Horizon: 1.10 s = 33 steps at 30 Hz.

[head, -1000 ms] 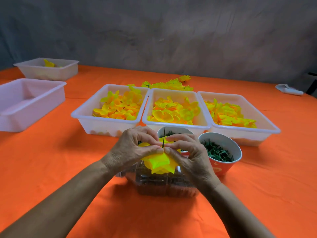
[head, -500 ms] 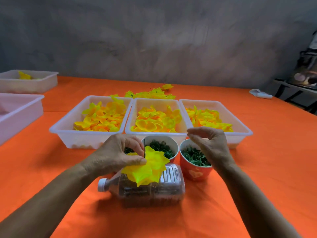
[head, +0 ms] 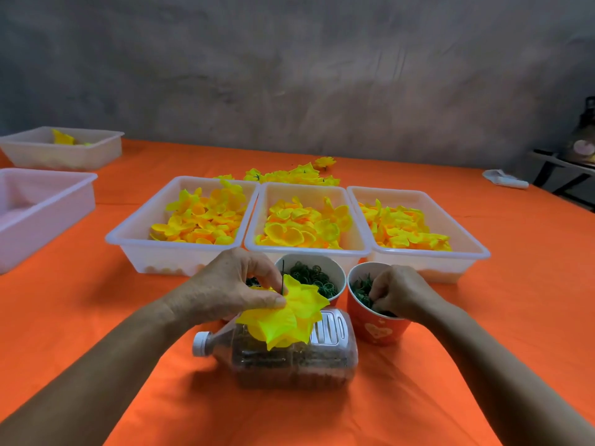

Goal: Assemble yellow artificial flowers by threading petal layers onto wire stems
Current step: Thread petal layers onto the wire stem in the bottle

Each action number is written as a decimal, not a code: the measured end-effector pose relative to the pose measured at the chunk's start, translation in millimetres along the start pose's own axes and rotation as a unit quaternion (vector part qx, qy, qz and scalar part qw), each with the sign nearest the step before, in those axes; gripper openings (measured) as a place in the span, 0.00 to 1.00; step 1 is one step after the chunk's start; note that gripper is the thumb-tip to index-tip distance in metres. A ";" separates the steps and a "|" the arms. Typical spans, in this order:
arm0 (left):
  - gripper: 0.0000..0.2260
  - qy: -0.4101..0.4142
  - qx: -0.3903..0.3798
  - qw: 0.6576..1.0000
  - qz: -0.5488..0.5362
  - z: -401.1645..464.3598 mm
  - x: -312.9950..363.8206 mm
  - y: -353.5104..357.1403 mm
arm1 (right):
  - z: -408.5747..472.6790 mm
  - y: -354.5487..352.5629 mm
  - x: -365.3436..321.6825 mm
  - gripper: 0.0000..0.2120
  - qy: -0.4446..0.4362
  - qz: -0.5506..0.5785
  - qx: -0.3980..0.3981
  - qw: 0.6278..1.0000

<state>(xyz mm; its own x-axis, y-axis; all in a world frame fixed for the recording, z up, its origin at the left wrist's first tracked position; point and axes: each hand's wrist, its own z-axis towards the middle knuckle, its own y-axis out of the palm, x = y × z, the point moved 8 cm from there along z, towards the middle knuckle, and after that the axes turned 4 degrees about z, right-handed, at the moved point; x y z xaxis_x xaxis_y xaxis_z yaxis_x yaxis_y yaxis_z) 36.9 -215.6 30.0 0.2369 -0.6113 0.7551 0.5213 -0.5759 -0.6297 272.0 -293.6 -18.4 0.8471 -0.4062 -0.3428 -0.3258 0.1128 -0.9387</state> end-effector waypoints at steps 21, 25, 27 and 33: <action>0.02 -0.004 0.003 1.000 -0.015 -1.6 -2.0 1.1 | -34.3 -37.1 17.3 0.09 0.021 0.424 0.200 0.883; 0.04 -0.003 0.011 1.000 -0.020 -1.9 -2.6 1.7 | -49.8 -50.3 -21.1 0.09 -0.062 0.493 0.225 0.838; 0.05 -0.003 0.018 1.000 -0.021 -2.8 -3.4 1.5 | -54.9 -46.8 -51.0 0.09 -0.102 0.506 0.200 0.833; 0.04 0.002 0.064 0.998 -0.021 -7.5 -2.4 -0.3 | -57.6 -33.6 -113.9 0.05 -0.151 0.510 0.188 0.825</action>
<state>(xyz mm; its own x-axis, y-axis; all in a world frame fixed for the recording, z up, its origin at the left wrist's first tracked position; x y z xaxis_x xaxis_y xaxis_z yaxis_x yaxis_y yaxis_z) 29.9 -218.0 27.0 0.2095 -0.5900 0.7798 0.6307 -0.5279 -0.5688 162.3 -303.4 54.4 0.2962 0.3132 -0.9023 -0.8295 0.5526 -0.0805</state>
